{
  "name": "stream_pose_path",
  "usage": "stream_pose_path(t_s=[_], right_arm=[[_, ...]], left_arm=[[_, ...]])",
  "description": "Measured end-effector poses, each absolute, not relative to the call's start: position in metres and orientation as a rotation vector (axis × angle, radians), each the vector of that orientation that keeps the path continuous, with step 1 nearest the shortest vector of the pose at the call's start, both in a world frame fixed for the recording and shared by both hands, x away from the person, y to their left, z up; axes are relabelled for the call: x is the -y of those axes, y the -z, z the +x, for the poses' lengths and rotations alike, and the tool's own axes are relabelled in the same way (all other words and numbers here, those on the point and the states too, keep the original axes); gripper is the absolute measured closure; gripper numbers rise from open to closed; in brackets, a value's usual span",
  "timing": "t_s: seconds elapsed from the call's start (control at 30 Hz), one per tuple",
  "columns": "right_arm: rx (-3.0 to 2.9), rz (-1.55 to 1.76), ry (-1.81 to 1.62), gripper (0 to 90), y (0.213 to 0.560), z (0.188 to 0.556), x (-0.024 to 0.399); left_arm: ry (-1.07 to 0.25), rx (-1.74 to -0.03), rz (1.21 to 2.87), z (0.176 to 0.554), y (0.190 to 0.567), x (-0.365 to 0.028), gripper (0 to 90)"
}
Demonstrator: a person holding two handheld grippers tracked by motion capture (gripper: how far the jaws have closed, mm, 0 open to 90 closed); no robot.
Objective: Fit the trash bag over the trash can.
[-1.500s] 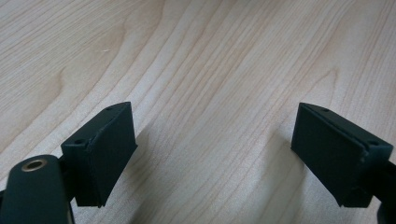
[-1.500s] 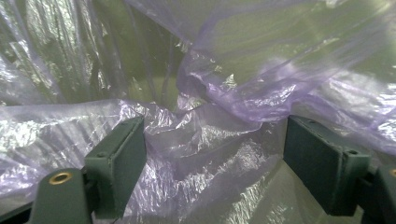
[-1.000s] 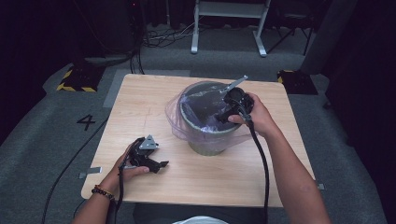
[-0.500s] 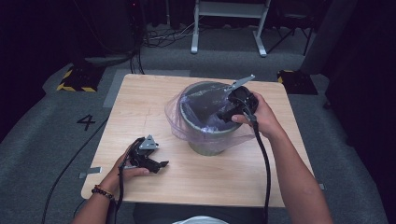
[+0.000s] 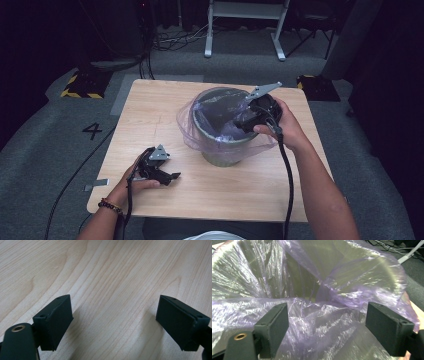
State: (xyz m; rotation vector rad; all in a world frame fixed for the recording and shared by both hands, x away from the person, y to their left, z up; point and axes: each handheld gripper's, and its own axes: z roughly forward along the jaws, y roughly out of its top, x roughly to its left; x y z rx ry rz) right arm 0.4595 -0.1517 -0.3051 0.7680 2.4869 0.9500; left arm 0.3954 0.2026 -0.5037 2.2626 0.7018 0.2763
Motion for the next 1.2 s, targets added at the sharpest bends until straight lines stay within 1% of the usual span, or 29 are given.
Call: stream_pose_path(t_s=[0.63, 1.2], right_arm=[[-2.456, 0.756, -0.986, 18.9, 0.300, 0.447, 0.178], [-2.422, 0.717, -1.003, 18.9, 0.294, 0.426, 0.200]], left_arm=[[-0.275, -0.702, 2.262, 0.395, 0.504, -0.203, 13.4], [-0.276, -0.702, 2.262, 0.395, 0.504, -0.203, 13.4]])
